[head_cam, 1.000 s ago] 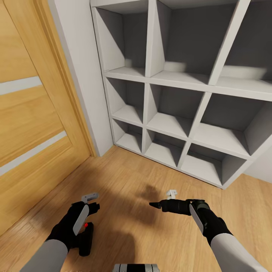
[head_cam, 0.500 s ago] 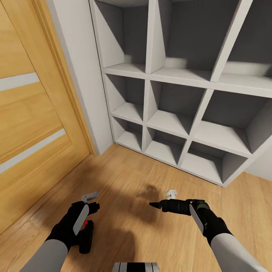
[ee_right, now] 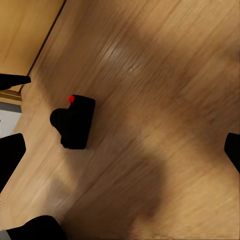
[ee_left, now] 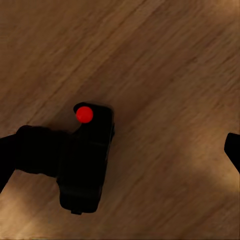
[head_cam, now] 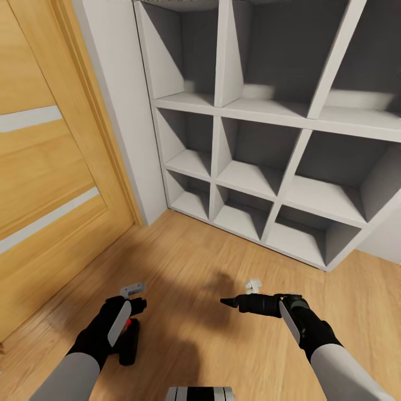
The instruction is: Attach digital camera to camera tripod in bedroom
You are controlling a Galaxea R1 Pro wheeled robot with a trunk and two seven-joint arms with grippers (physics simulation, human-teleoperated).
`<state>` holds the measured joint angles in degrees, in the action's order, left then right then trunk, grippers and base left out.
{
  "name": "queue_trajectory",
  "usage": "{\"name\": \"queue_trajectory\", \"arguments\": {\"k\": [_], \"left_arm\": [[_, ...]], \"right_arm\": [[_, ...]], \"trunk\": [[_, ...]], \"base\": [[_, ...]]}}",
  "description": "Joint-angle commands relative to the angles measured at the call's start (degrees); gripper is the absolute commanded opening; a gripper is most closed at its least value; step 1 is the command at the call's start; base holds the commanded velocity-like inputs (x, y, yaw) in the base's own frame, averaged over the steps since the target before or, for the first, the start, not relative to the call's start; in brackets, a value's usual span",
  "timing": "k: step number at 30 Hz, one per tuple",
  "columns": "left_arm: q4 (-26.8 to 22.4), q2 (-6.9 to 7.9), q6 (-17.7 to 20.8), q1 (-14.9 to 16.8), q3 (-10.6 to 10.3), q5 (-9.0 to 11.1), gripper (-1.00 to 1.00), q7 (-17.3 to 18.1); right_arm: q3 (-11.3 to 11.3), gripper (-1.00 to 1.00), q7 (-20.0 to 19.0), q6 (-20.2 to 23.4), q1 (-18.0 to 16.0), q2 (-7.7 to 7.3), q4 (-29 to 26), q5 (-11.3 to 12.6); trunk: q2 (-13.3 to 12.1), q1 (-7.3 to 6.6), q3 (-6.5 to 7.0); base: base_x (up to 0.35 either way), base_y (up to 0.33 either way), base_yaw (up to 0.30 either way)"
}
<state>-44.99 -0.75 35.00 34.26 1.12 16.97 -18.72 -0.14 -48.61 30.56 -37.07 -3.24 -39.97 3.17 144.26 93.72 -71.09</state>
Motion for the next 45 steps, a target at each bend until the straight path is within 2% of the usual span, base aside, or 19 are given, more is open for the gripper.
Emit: {"name": "queue_trajectory", "arguments": {"k": [1,9,18,24,28,36,45], "left_arm": [[-0.1,-0.04,0.3,0.0,0.1,0.6,1.00,-0.4],[-0.1,-0.04,0.3,0.0,0.0,0.5,1.00,-0.4],[0.0,-0.04,0.3,0.0,0.0,0.3,1.00,-0.4],[0.4,-0.13,0.2,0.0,0.0,-1.0,1.00,-0.5],[0.6,-0.71,-0.1,0.0,-0.1,-2.2,1.00,-0.6],[0.6,-1.26,-0.2,0.0,-0.1,-2.4,1.00,-1.9],[0.6,-1.35,-0.2,0.0,-0.1,-2.4,1.00,-2.4]], "right_arm": [[0.0,1.00,0.0,0.5,0.0,-0.01,0.0,0.3],[0.0,1.00,0.0,0.5,0.0,0.05,0.1,0.3],[0.0,1.00,0.0,0.5,0.0,0.07,0.2,0.3],[0.0,1.00,0.0,0.5,0.0,0.07,0.2,0.3],[0.0,1.00,0.1,0.5,0.0,0.07,0.2,0.3],[0.0,1.00,0.2,0.5,0.0,0.07,0.2,0.3],[0.0,1.00,0.3,0.5,0.0,0.07,0.2,0.3]], "trunk": [[0.0,-0.04,-0.04],[0.0,-0.04,-0.04],[0.0,-0.04,-0.04],[0.0,-0.04,-0.04],[0.0,-0.04,-0.04],[0.0,-0.04,-0.04],[0.1,0.19,-2.04]], "base": [[-0.301,0.050,0.000],[-0.261,0.104,0.000],[-0.039,0.020,0.000],[-0.002,0.001,0.000],[0.000,0.000,0.000],[0.000,0.000,0.000],[0.000,0.000,0.000]]}}
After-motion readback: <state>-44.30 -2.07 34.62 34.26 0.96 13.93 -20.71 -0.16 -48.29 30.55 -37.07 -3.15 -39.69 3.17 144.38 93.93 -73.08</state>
